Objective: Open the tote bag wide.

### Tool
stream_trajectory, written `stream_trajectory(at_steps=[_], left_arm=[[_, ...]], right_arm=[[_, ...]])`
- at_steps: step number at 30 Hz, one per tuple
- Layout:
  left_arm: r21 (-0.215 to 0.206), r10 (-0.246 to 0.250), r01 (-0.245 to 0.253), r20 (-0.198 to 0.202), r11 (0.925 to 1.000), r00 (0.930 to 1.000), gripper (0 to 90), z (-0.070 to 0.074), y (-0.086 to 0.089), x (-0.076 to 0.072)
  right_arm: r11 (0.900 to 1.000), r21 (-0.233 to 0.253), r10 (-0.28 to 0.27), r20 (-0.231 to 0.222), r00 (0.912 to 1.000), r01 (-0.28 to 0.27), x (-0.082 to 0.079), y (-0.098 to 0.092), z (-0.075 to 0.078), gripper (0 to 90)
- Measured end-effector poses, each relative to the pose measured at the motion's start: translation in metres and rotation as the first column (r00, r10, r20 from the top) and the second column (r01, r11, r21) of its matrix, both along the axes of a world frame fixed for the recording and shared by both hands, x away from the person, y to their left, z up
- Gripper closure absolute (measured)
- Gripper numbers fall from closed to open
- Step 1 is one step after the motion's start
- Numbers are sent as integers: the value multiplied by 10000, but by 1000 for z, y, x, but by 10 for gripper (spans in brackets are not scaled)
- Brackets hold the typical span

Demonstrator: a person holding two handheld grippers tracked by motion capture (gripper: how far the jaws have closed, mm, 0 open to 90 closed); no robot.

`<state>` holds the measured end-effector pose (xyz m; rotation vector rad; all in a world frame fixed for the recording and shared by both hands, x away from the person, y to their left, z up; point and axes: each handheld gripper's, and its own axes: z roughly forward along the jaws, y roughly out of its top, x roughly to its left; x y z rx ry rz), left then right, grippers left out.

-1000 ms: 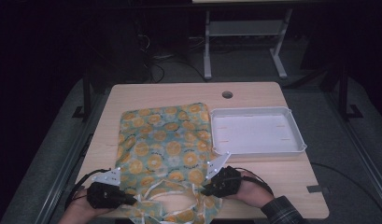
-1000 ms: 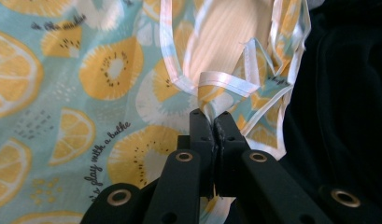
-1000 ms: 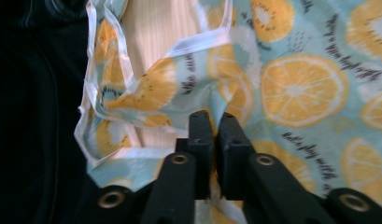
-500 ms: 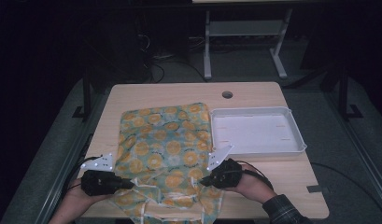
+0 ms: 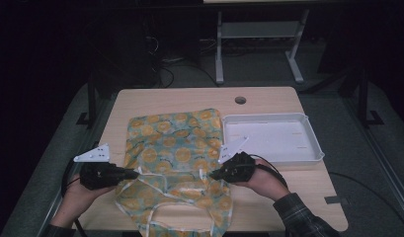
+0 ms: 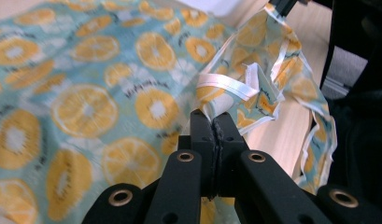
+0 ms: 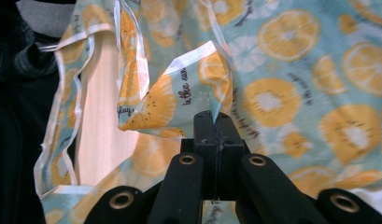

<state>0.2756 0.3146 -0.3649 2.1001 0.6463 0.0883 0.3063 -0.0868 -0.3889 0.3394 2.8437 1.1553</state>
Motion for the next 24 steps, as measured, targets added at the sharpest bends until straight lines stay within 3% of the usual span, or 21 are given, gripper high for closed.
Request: stream_trajectory(at_steps=[13, 24], left_arm=[[-472, 742, -728, 292, 9962, 9968, 889, 15, 4, 36], [-396, 1297, -1280, 437, 9910, 9906, 891, 20, 6, 65]], right_arm=[[9985, 272, -491, 246, 9985, 484, 39, 7, 22, 894], [9930, 419, -1113, 126, 9937, 1107, 68, 12, 29, 894]])
